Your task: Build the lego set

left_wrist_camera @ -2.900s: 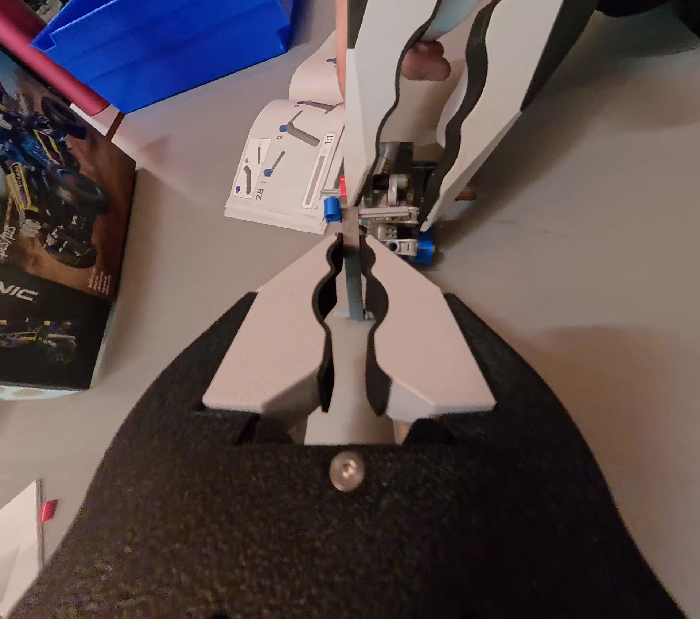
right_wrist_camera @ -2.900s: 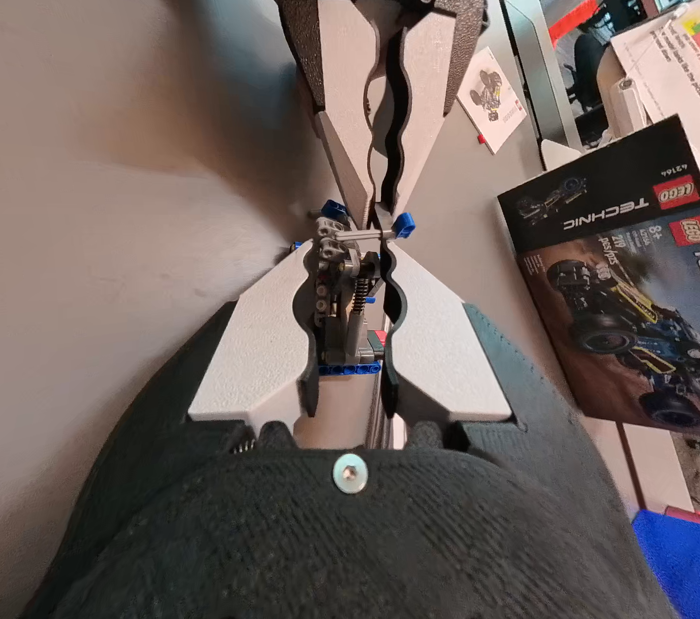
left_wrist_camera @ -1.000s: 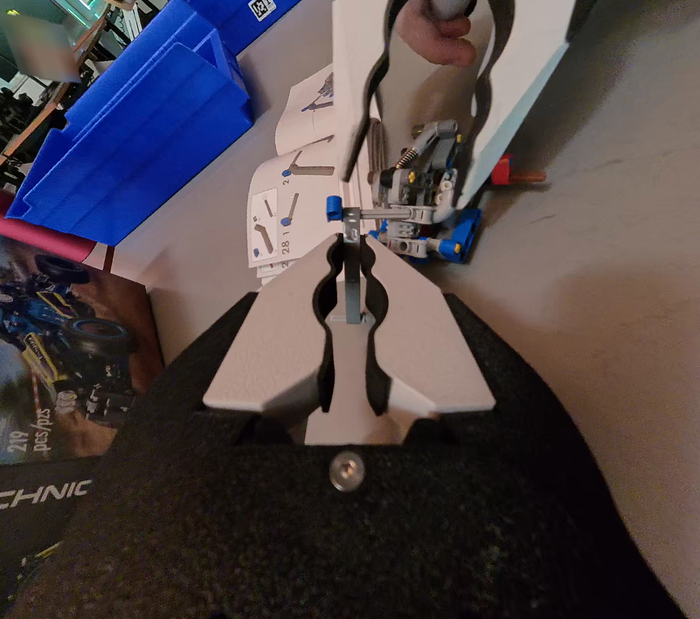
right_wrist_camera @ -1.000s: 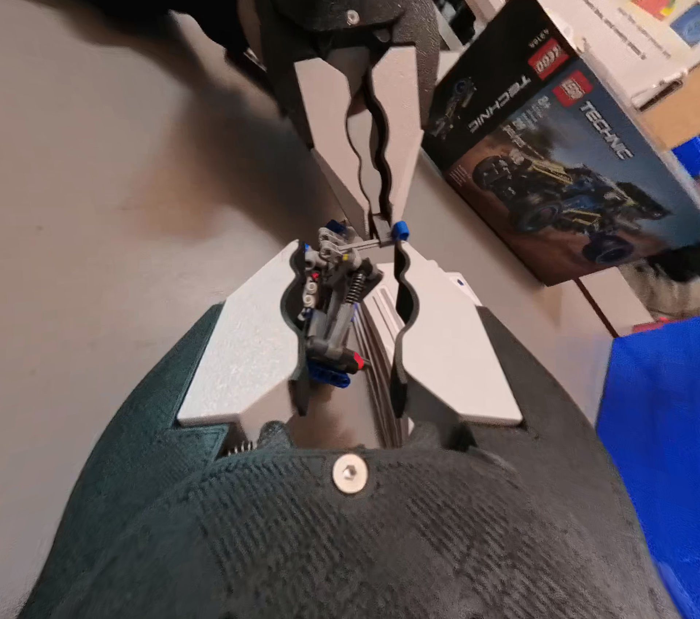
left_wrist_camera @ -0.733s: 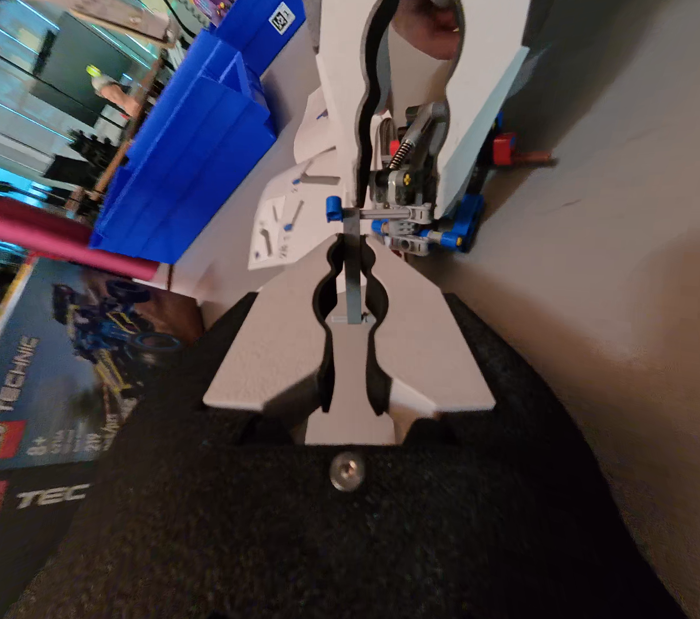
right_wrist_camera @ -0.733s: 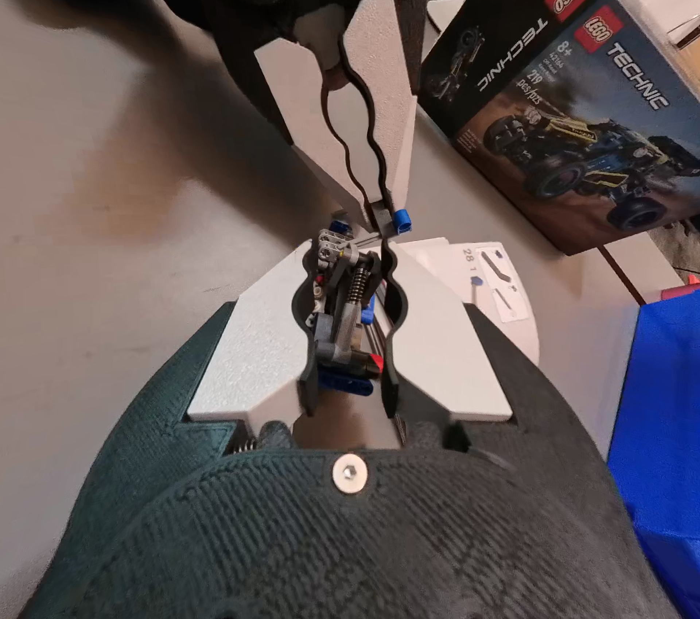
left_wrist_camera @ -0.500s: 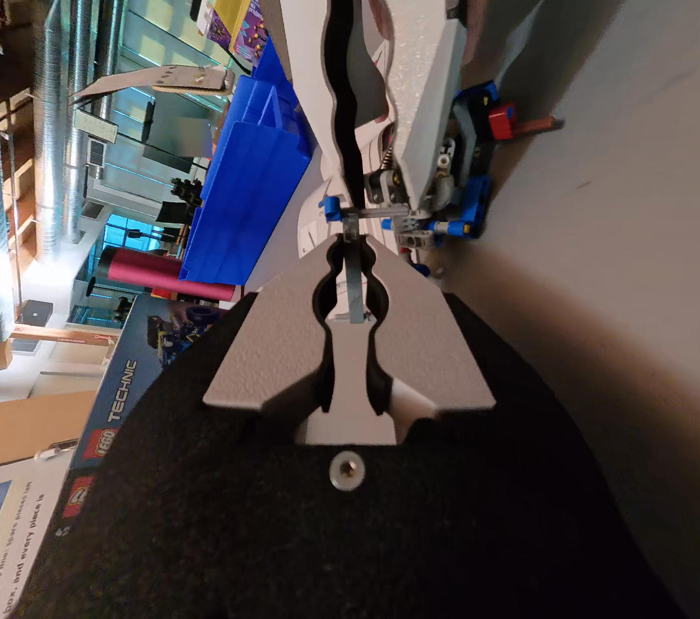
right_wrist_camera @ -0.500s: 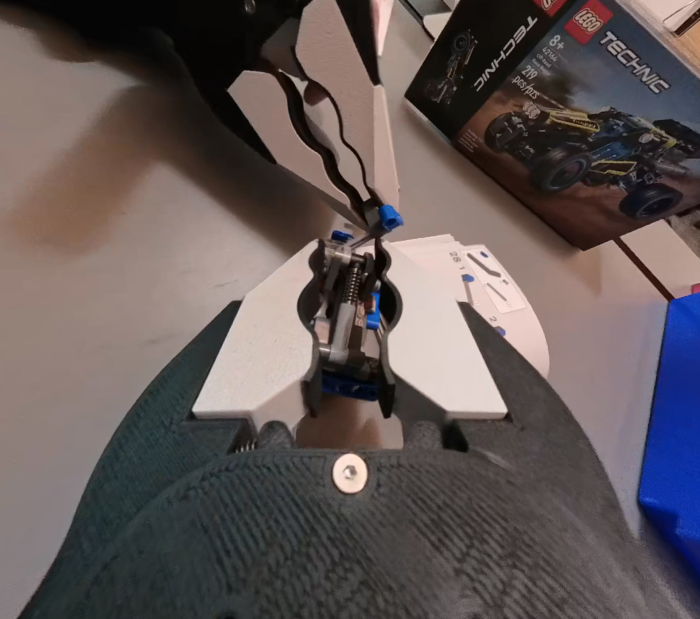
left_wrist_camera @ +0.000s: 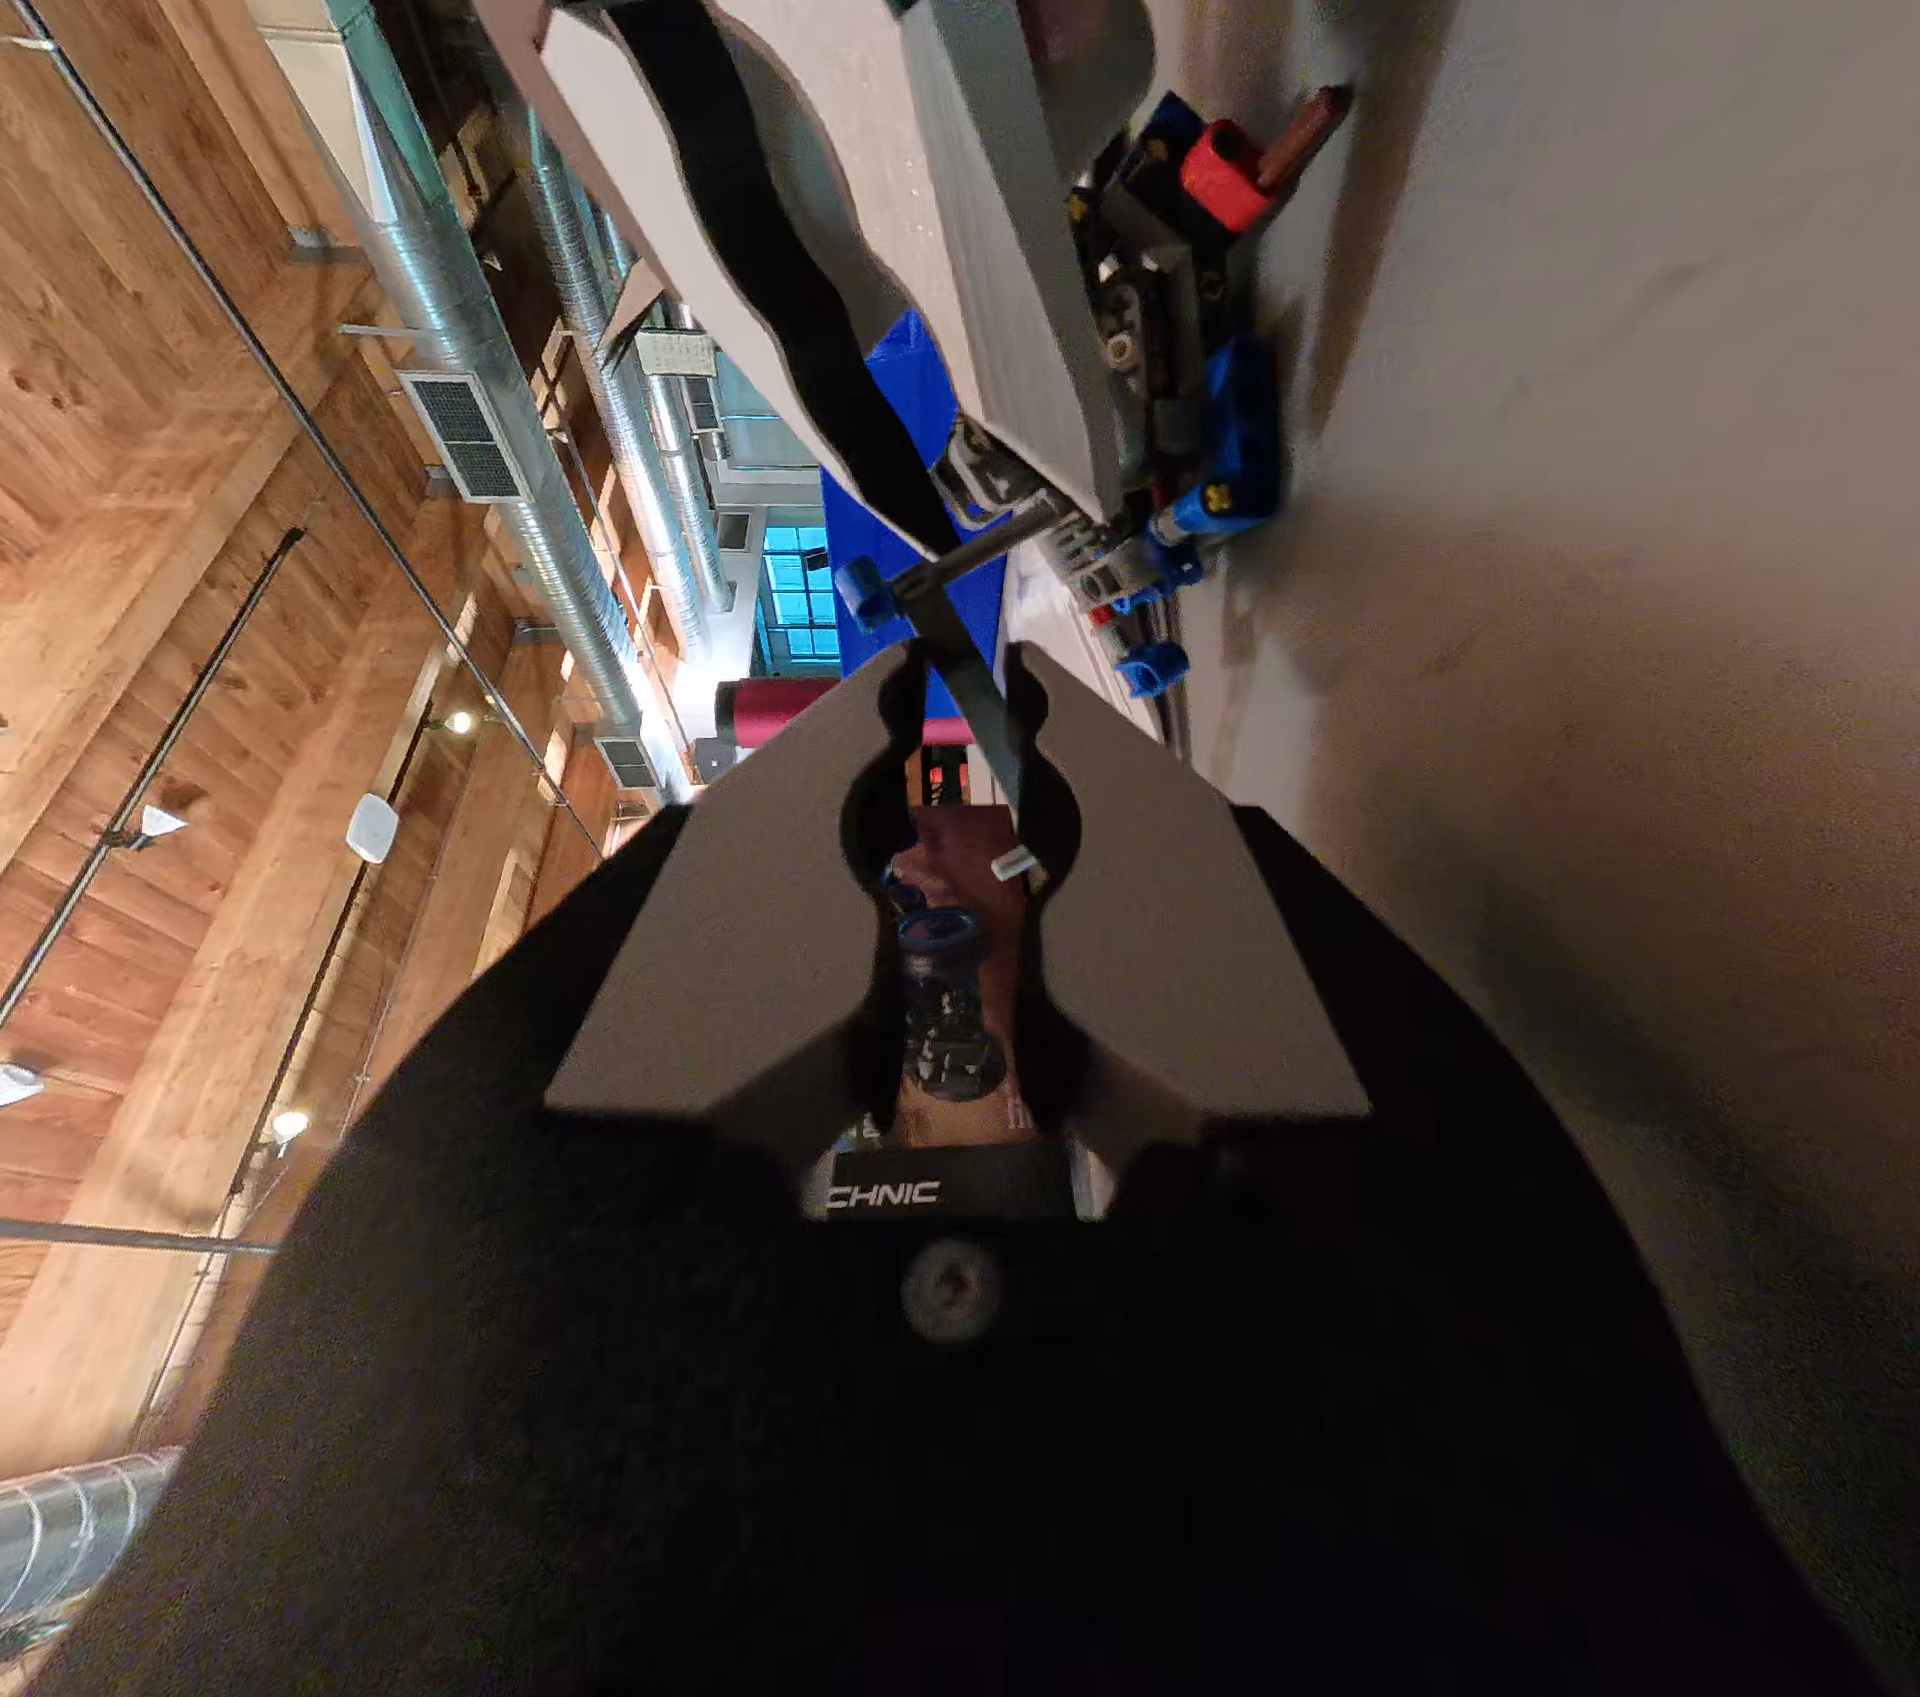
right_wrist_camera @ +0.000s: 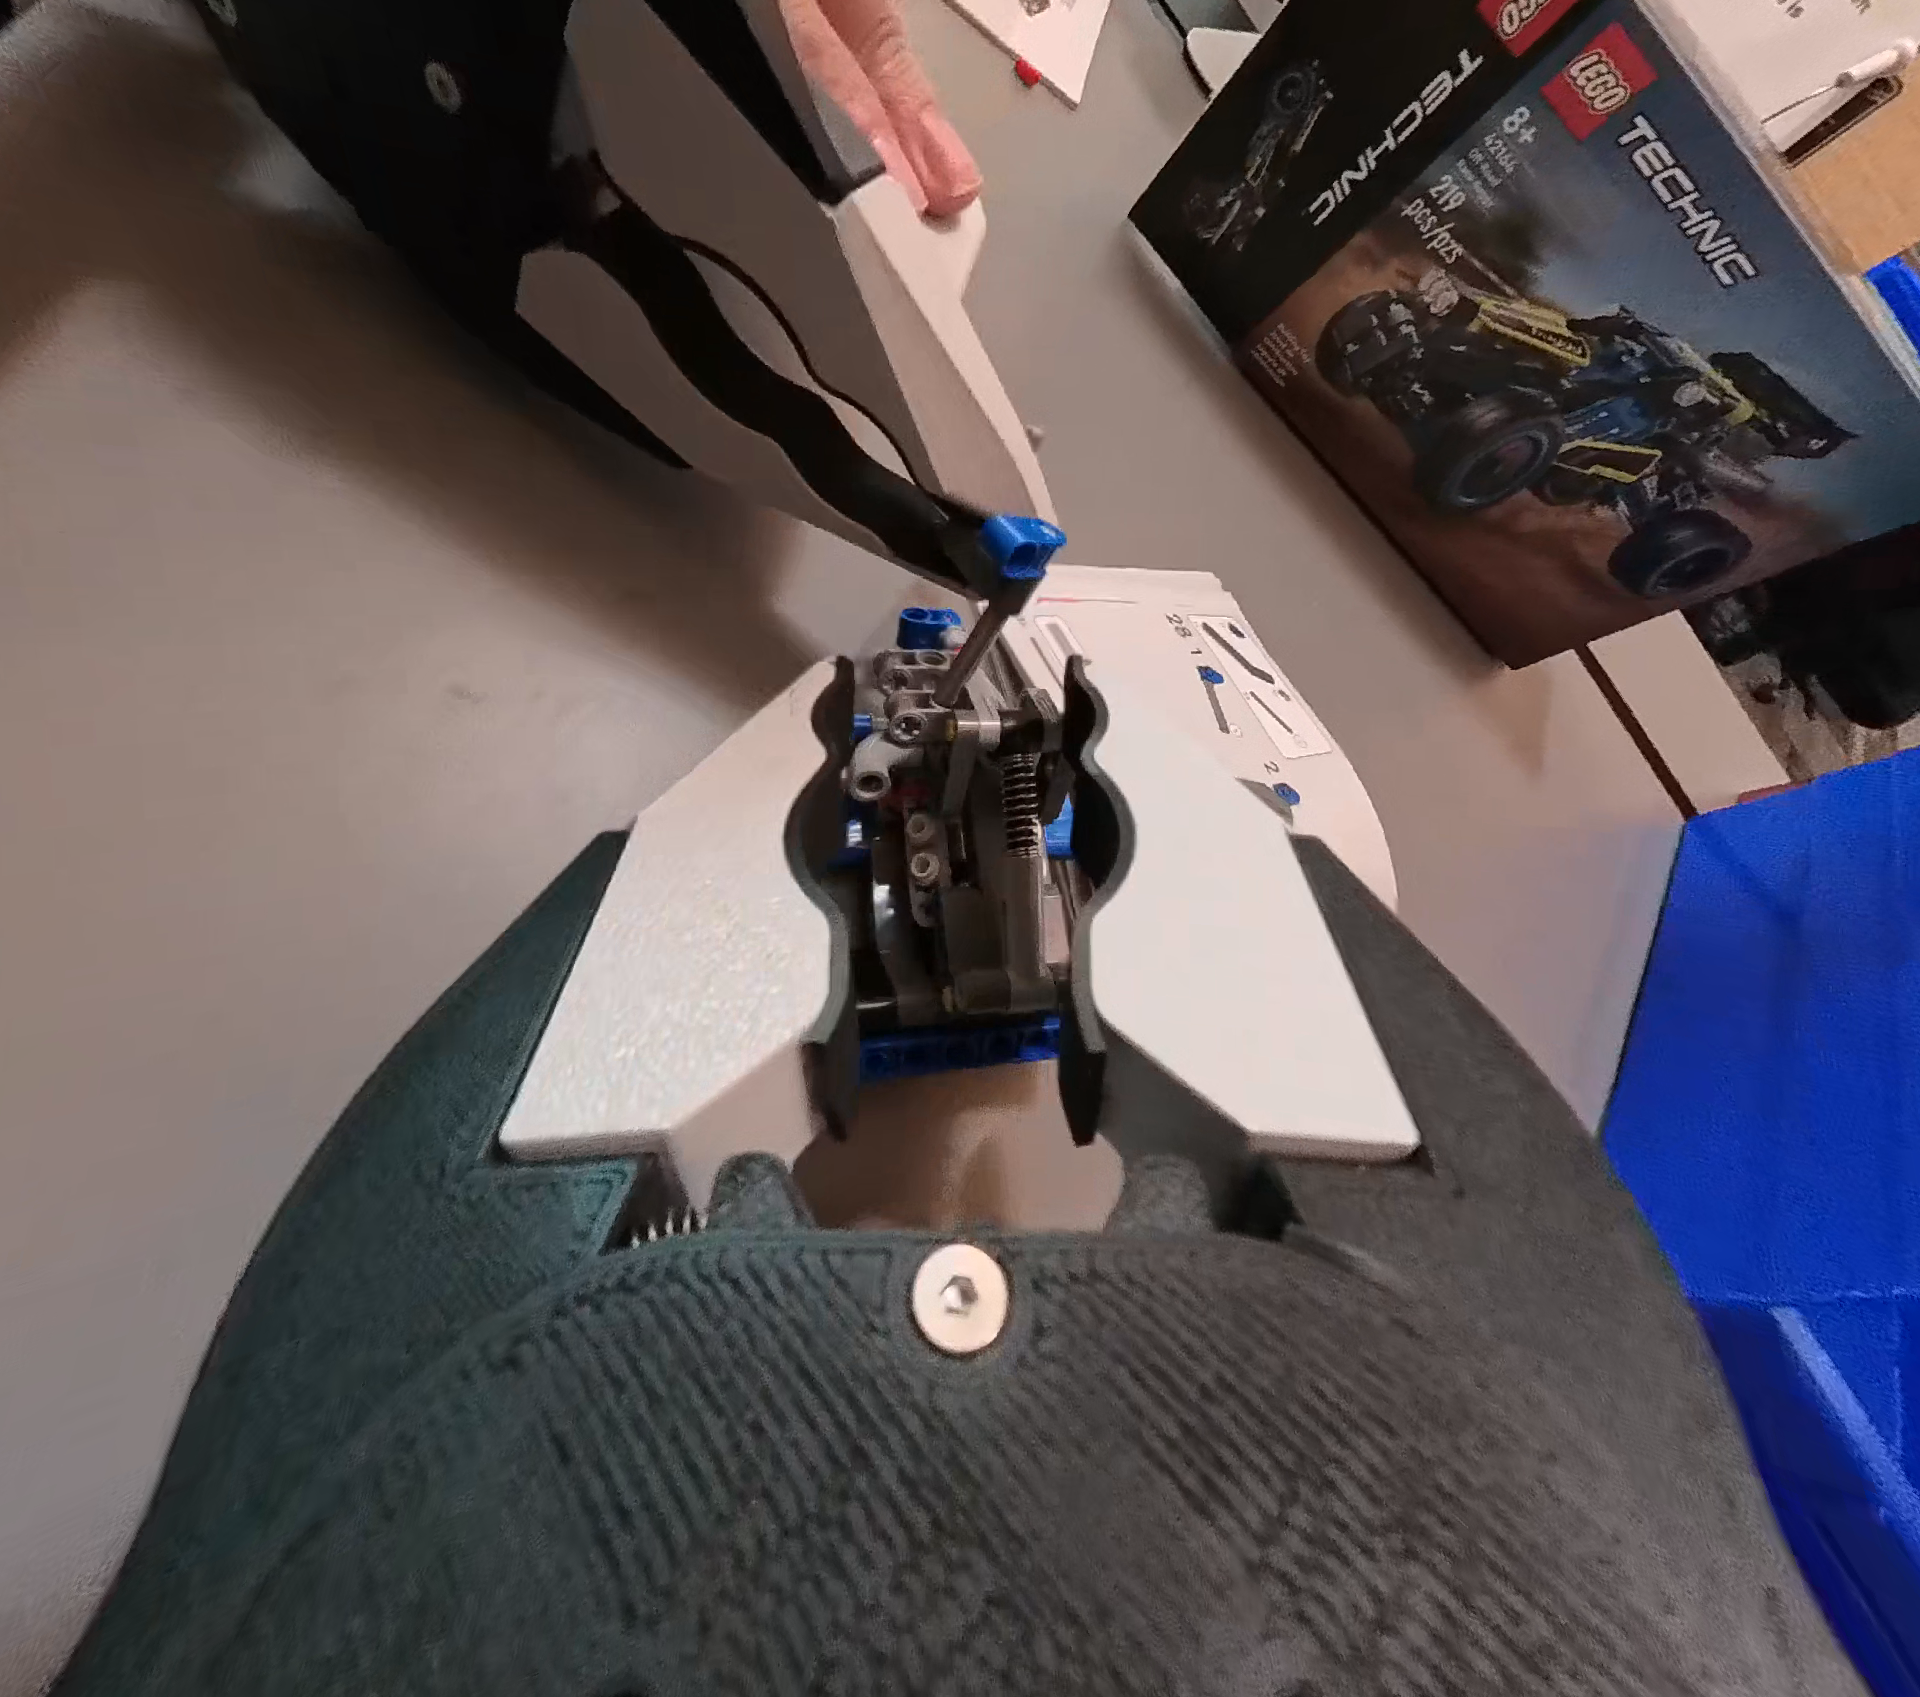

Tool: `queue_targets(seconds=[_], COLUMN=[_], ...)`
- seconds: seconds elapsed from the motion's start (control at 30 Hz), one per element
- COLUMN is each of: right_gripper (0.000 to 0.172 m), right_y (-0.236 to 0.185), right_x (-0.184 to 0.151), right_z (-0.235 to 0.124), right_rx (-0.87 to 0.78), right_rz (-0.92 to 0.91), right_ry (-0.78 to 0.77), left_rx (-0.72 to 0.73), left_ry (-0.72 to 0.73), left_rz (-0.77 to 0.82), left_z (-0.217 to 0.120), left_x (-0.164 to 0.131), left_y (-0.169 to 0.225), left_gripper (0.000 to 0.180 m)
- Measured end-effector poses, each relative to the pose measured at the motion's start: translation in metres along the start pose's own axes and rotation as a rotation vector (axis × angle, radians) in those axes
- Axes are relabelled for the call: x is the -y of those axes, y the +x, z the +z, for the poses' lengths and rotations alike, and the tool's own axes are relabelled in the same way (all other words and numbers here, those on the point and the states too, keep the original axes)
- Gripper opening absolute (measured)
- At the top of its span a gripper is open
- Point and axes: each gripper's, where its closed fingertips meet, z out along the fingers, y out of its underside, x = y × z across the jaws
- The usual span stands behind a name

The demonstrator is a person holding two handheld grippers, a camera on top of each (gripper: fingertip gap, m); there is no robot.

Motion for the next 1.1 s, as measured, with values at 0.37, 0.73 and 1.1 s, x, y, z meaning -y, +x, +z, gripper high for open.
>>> queue_targets(seconds=[0.37, 0.73, 1.1], right_gripper=[0.041, 0.035, 0.05], right_y=[0.0, 0.004, 0.008], right_x=[-0.013, -0.019, -0.025], right_z=[-0.007, -0.011, -0.029], right_rx=[0.024, 0.082, 0.168], right_rz=[-0.263, -0.185, -0.118], right_ry=[-0.082, -0.058, -0.001], left_rx=[-0.078, -0.407, -0.755], left_ry=[0.06, 0.076, 0.244], left_rz=[0.064, -0.126, -0.732], left_z=[-0.001, 0.012, 0.007], left_x=[0.019, 0.016, 0.034], left_y=[0.006, 0.021, 0.011], left_gripper=[0.012, 0.007, 0.005])
